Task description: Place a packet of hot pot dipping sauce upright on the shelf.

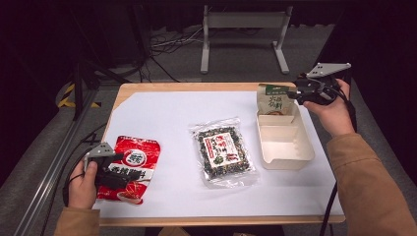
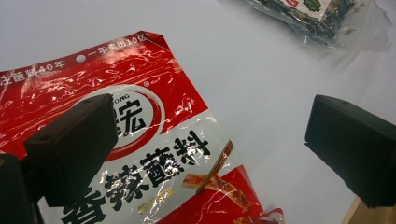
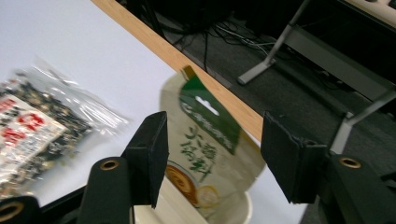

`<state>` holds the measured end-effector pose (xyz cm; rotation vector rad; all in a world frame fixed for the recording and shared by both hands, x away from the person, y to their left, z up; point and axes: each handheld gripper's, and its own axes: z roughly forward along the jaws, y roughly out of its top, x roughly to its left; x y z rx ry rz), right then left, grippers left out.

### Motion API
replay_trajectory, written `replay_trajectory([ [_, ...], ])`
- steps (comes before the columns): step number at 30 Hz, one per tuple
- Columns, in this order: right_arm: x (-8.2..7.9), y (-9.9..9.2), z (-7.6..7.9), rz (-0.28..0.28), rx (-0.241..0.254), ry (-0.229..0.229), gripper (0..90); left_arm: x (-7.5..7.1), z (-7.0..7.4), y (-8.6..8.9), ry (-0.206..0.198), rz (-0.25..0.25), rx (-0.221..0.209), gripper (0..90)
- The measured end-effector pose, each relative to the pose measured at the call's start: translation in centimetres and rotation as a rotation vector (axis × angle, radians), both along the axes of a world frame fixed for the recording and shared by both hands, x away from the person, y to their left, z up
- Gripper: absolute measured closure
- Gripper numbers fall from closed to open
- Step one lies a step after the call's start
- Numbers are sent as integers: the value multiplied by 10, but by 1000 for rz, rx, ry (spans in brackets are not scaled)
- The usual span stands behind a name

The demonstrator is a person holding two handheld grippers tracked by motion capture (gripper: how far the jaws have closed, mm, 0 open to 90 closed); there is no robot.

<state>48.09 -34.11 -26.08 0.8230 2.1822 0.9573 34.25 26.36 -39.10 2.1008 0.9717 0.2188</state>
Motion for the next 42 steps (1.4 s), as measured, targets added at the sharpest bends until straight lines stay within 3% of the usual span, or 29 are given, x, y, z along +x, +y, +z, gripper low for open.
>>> replay_trajectory([
  [5, -24, 12, 3, 43, 49, -19, 401, -1, 1, 2, -2, 0, -7, 30],
  [10, -48, 23, 0, 87, 90, 0, 390, -3, 1, 3, 0, 5, -10, 30],
  [17, -81, 34, -13, 145, 242, 52, 398, -4, 2, 4, -21, 5, -16, 32],
  [24, -96, 50, -29, 180, 233, 61, 379, -2, 3, 4, -44, 32, -27, 32],
  [28, -104, 60, -39, 209, 242, 69, 398, 1, 4, 3, -103, 77, -8, 34],
  [29, -106, 62, -42, 214, 239, 68, 399, 2, 5, 4, -100, 89, 6, 38],
  [32, -113, 69, -51, 232, 249, 76, 409, 4, 7, 5, -80, 89, -4, 19],
  [36, -118, 75, -61, 250, 263, 87, 469, 4, 11, 5, -50, 100, -43, 22],
  [39, -122, 80, -68, 266, 289, 97, 483, 4, 14, 6, -61, 94, -64, 17],
  [42, -122, 83, -72, 275, 278, 112, 484, 5, 15, 8, -79, 93, -67, 22],
])
